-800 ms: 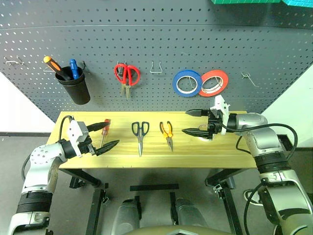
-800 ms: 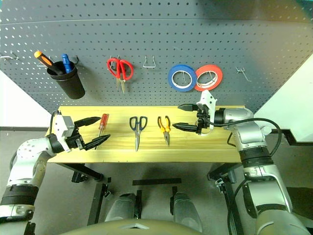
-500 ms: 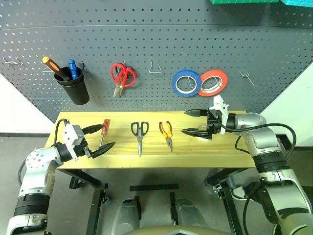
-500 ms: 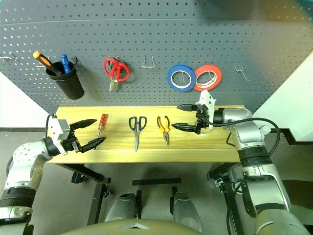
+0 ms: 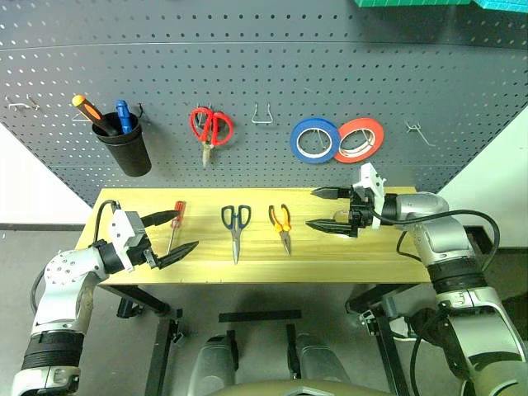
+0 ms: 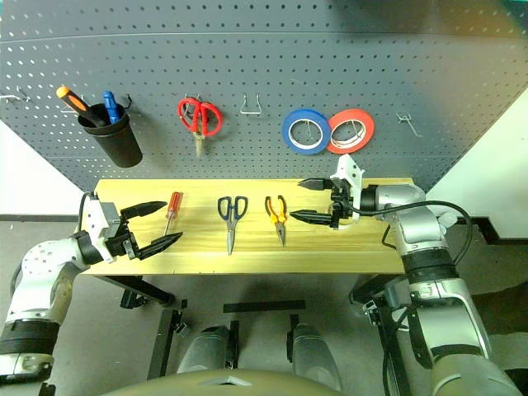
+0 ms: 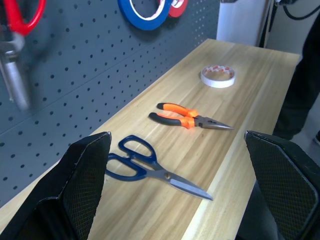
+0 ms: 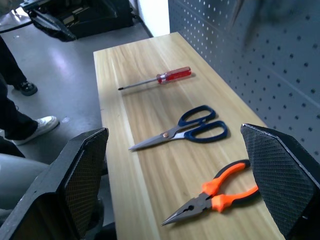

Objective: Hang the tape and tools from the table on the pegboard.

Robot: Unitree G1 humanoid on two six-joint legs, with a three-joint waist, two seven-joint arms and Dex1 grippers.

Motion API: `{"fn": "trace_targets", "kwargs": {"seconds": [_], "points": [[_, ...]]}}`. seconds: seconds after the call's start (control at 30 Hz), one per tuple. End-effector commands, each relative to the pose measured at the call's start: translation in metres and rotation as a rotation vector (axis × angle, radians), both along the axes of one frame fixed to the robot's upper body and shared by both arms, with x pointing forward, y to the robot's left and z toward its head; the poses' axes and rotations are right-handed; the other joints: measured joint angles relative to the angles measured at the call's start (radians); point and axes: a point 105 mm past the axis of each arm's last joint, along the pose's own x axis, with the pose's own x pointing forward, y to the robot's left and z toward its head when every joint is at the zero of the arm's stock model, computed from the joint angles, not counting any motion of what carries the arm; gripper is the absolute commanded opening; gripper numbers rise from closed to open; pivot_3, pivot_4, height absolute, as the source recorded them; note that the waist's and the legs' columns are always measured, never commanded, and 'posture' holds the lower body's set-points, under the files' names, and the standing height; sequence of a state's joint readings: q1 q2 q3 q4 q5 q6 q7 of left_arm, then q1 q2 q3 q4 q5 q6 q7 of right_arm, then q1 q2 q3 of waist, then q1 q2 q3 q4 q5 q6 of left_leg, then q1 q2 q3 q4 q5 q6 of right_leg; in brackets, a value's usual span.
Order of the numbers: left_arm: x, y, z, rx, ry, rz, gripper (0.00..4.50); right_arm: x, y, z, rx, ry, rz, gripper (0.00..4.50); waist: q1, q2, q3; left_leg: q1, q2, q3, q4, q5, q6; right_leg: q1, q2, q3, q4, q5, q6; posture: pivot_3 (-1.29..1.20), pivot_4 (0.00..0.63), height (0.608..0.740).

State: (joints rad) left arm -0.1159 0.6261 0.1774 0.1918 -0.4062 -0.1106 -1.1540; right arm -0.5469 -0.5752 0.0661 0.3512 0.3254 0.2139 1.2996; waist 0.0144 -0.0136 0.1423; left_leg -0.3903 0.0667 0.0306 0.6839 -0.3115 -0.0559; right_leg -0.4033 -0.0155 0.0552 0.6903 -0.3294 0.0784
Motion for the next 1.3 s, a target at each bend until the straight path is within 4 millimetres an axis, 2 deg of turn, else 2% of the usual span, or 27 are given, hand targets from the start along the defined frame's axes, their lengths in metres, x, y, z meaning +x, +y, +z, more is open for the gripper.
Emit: {"fn": "trace_targets", "kwargs": {"seconds": [0.03,0.5,0.67,0.8,1.13,1.3], "points": [[0.003,0.002,0.009,-0.003,-0.026,-0.005,4.49,0.0,-0.003,0.013,-0.001,-0.048,-0.003,4.5,-0.001,0.0,0.0,0.0,0.0,0.0,0.0,0.0,0.0,0.0,0.0,0.0,0.0,0.0,0.0,0.09,0.081,0.74],[0.006,-0.012,0.011,0.007,-0.034,-0.045,4.49,0.006,-0.019,0.001,-0.123,0.02,-0.103,4.5,-0.002,0.0,-0.001,0.0,0.0,0.0,0.0,0.0,0.0,0.0,0.0,0.0,0.0,0.0,0.0,0.07,0.089,0.74],[0.012,-0.024,0.009,0.023,-0.006,-0.072,4.49,0.015,-0.024,-0.01,-0.192,0.032,-0.165,4.5,-0.002,0.0,0.0,0.0,0.0,0.0,0.0,0.0,0.0,0.0,0.0,0.0,0.0,0.0,0.0,0.07,0.126,0.74],[0.018,-0.031,0.011,0.031,-0.009,-0.08,4.49,0.023,-0.036,-0.035,-0.391,0.077,-0.225,4.5,-0.005,0.0,0.001,0.0,0.0,0.0,0.0,0.0,0.0,0.0,0.0,0.0,0.0,0.0,0.0,0.06,0.157,0.74],[0.036,-0.043,-0.003,0.129,0.021,-0.071,4.49,0.042,-0.035,-0.031,-0.375,0.168,-0.353,4.5,-0.005,0.008,0.023,0.0,0.0,0.0,0.0,0.0,0.0,0.0,0.001,0.001,0.0,0.0,0.0,0.05,0.227,0.74],[0.045,-0.053,-0.006,0.128,0.023,-0.078,4.49,0.047,-0.036,-0.038,-0.412,0.19,-0.381,4.5,-0.004,0.008,0.063,0.0,0.0,-0.001,0.0,0.0,0.001,0.0,0.001,0.001,0.0,0.0,0.0,0.05,0.27,0.74]]}}
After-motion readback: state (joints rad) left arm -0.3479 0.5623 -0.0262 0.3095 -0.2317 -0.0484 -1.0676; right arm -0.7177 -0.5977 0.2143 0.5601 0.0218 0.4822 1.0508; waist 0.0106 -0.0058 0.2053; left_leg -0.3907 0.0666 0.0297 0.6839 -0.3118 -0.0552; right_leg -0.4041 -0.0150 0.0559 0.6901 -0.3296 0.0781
